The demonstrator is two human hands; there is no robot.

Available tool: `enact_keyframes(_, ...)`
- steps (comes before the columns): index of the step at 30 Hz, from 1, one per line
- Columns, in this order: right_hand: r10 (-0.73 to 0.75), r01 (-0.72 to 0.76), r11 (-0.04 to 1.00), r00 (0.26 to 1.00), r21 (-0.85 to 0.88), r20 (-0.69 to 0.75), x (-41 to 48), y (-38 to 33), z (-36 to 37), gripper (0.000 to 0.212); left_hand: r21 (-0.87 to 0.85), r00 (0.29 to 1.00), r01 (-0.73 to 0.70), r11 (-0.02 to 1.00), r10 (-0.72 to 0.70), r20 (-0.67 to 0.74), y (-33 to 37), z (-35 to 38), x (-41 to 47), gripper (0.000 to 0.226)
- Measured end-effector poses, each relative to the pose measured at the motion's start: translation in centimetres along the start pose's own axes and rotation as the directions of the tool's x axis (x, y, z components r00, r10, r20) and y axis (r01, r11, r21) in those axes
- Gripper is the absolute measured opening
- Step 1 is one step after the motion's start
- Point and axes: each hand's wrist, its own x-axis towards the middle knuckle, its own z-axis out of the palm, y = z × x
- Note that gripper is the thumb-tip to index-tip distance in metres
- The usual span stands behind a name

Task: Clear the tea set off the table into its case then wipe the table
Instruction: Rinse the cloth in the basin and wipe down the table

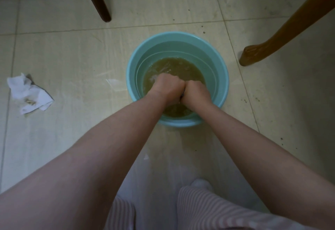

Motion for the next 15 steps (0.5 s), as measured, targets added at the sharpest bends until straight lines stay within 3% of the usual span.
enact_keyframes(5,0.01,-0.01,0.996,1.0,-0.093,0.001,-0.2,0.0,0.2,0.01,-0.026,1.0,0.003,1.0,-0.002,0.026,0.2,0.2,0.0,0.02)
enact_keyframes(10,-0.015,0.017,0.987,1.0,-0.16,0.01,-0.2,0.2,0.3,0.026,-0.015,0.999,-0.014,1.0,0.014,0.029,0.5,0.4,-0.2,0.024)
enact_keyframes(15,-0.068,0.056,0.985,0.995,-0.161,-0.07,-0.2,1.0,0.3,0.013,-0.015,1.0,0.0,1.0,0.0,0.013,0.7,0.2,0.1,0.017)
